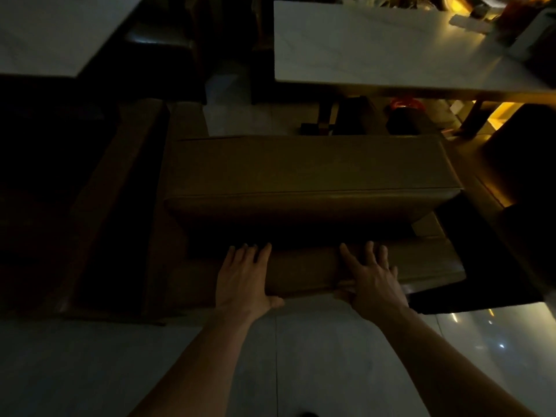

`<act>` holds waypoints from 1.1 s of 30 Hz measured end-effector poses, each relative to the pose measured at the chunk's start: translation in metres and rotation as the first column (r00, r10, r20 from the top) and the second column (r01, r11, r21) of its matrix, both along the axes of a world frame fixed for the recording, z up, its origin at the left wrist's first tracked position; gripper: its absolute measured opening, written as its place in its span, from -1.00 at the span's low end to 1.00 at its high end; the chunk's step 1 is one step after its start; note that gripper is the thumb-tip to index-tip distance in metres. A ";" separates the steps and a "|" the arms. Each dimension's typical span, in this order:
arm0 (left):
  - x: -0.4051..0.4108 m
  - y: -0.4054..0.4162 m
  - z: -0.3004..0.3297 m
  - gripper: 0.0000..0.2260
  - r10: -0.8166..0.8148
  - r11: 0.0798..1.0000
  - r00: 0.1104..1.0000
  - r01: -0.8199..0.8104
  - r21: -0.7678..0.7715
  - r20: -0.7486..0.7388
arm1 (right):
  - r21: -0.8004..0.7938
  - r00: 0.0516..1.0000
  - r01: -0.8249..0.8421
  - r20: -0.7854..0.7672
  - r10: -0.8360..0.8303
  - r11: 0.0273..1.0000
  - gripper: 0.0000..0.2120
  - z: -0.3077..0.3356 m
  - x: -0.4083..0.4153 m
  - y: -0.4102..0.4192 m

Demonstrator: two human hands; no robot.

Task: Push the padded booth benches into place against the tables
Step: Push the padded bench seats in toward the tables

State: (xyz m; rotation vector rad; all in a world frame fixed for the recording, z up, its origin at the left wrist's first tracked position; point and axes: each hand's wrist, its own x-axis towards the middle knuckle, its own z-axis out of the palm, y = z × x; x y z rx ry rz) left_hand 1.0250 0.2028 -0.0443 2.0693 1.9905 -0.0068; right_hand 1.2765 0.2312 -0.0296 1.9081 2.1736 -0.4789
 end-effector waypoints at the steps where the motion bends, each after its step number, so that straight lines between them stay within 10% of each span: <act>1: 0.003 -0.005 0.005 0.04 -0.006 1.000 1.000 0.006 0.021 0.004 | 0.006 1.000 -0.013 -0.014 0.013 1.000 0.00 0.007 0.000 -0.003; 16: 0.105 -0.056 0.151 -0.03 -0.160 0.987 0.983 0.161 -0.003 0.090 | 0.190 0.987 0.134 -0.113 -0.114 0.973 -0.08 0.160 0.072 -0.088; 33: 0.491 -0.051 0.205 -0.11 -0.257 0.966 0.947 0.255 0.037 0.195 | 0.183 0.935 0.354 -0.112 -0.338 0.917 -0.09 0.207 0.466 -0.131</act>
